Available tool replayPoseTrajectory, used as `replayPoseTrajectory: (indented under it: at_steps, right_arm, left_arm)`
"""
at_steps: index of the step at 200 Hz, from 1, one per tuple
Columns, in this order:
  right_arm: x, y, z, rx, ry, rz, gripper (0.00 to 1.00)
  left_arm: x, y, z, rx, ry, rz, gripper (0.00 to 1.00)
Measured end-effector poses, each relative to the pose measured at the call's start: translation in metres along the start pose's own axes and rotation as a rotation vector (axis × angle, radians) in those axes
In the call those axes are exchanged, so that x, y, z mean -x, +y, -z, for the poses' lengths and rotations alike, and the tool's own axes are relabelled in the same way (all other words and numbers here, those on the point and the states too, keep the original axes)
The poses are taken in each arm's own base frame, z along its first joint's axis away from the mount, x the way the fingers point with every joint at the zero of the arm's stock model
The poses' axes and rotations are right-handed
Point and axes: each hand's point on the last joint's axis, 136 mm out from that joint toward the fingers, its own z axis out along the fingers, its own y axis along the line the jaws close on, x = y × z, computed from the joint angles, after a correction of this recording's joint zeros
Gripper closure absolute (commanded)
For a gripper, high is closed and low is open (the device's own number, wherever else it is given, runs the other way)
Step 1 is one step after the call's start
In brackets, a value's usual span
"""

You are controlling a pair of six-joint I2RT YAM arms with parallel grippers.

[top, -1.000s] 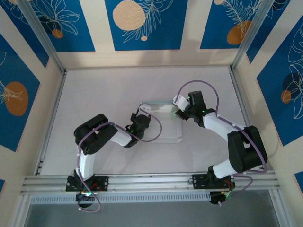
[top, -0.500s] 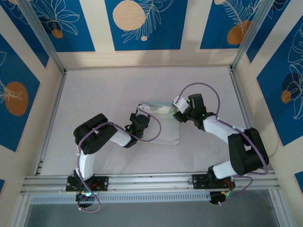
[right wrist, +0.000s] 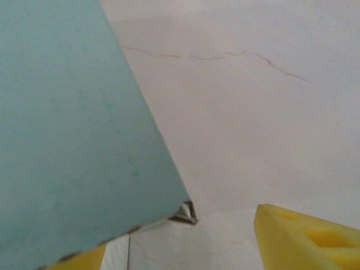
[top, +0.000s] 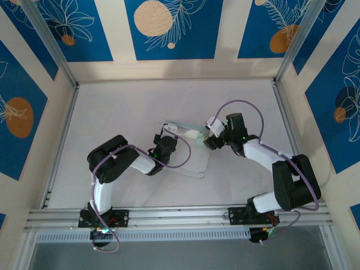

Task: Fold the paper box

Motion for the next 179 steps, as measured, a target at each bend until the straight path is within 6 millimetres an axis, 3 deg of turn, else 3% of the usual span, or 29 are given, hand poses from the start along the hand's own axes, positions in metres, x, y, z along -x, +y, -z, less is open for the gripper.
replayPoseTrajectory:
  at_steps: [51, 110, 147, 179]
  right_arm:
    - [0.01, 0.017, 0.008, 0.077, -0.042, 0.01, 0.4]
    - [0.007, 0.018, 0.009, 0.072, -0.026, 0.019, 0.42]
    - [-0.001, 0.018, -0.005, 0.04, 0.022, 0.022, 0.41]
    - [-0.013, 0.014, -0.021, -0.004, 0.084, 0.009, 0.52]
  left_arm:
    - [0.0, 0.0, 0.0, -0.002, 0.0, 0.023, 1.0]
    - [0.0, -0.001, 0.001, -0.005, 0.001, 0.037, 1.0]
    - [0.0, 0.0, 0.002, -0.01, 0.0, 0.052, 1.0]
    - [-0.001, 0.0, 0.003, -0.013, 0.001, 0.052, 1.0]
